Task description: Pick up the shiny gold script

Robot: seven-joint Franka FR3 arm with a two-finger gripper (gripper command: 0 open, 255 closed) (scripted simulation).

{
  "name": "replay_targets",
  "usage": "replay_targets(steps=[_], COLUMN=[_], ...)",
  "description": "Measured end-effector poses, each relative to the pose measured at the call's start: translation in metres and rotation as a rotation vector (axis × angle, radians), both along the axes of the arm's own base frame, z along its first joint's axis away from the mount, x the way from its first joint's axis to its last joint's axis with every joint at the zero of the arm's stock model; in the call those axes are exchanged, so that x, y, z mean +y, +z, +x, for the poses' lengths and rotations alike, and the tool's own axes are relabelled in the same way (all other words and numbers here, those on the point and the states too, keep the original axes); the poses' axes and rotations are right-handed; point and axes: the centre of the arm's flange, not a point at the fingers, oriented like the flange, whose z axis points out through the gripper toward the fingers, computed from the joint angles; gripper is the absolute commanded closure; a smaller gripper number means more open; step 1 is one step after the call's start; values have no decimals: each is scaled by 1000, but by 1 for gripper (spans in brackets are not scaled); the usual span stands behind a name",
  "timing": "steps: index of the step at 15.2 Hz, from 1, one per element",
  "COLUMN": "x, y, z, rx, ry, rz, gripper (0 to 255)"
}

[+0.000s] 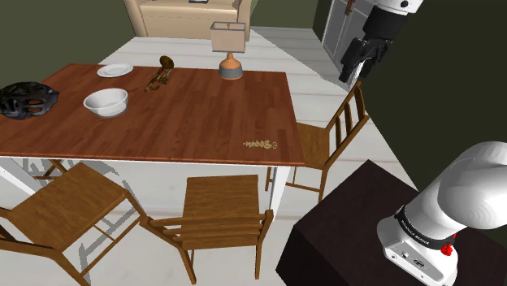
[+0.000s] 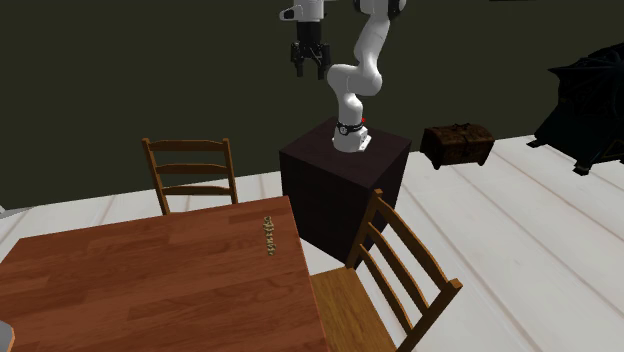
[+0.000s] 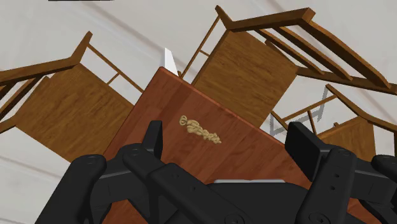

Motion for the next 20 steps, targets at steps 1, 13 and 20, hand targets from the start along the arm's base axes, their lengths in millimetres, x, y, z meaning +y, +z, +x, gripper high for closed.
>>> replay_targets(steps=[1,13,20], x=[0,-13,-14], y=[0,-120,-194], z=[0,93,144], rx=[0,30,48], ry=[0,28,45], rz=[0,45,74], gripper=[0,0,0])
